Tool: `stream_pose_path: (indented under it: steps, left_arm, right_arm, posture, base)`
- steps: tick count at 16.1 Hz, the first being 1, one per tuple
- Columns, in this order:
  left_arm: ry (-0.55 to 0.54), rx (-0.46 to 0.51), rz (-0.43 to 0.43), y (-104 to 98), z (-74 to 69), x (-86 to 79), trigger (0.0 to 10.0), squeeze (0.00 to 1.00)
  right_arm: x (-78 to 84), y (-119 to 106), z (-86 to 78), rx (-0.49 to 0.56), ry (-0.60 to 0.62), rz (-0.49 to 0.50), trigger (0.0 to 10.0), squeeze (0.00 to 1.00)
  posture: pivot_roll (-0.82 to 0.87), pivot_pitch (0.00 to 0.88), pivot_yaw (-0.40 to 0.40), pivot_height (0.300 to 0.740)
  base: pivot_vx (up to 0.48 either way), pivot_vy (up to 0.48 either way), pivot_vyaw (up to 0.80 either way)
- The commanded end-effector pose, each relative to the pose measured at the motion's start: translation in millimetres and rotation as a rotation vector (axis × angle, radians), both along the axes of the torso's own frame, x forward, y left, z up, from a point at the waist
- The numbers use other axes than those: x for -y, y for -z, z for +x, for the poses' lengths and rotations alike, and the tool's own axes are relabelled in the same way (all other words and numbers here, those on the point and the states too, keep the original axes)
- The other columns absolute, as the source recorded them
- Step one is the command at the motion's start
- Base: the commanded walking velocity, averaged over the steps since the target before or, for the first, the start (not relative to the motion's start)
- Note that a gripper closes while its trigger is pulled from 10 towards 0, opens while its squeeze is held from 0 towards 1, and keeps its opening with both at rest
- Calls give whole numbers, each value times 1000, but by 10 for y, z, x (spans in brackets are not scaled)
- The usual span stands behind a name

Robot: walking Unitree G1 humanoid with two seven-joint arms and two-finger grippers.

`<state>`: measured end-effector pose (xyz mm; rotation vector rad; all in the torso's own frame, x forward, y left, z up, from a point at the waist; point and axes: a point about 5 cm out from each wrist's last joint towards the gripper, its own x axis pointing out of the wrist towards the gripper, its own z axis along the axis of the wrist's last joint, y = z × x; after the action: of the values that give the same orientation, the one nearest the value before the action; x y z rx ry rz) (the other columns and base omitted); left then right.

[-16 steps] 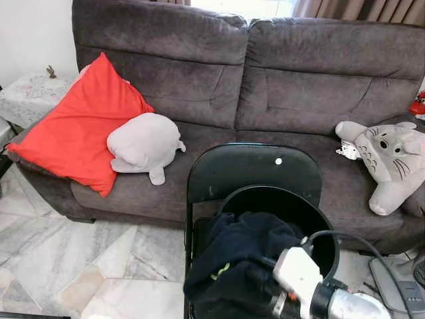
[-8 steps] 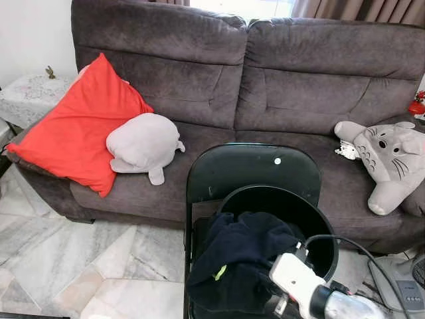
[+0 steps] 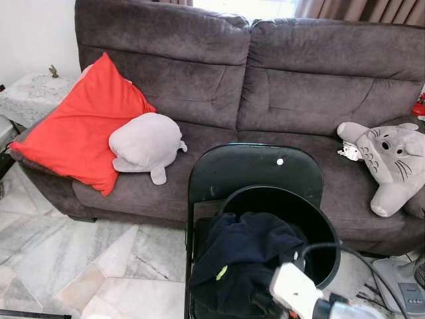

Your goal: Hang hanger

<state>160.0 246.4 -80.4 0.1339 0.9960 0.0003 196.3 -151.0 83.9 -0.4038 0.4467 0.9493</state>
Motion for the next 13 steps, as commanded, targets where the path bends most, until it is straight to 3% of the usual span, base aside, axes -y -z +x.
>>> stream_pose_path:
  steps: [1, 6, 11, 13]
  left_arm:
    - [9, -28, 7, 22, -47, -6, 10000, 0]
    - [9, -28, 5, 23, -47, -2, 10000, 0]
    - [9, -29, 4, 24, -48, -1, 10000, 0]
    - [9, -31, 1, 24, -48, -1, 10000, 0]
  right_arm:
    - [-13, -52, 15, 25, 10, -15, 10000, 0]
    - [92, -181, 280, 193, 228, -67, 10000, 0]
    - [25, -123, 228, 153, 230, -64, 10000, 0]
    - [68, 1, 175, 88, 230, -136, 10000, 0]
  posture:
    - [-131, 85, -21, 740]
    - [-131, 85, -22, 740]
    - [-131, 85, -23, 740]
    - [-133, 84, -22, 740]
  base:
    - [0, 0, 0]
    - [0, 0, 0]
    - [0, 0, 0]
    - [0, 0, 0]
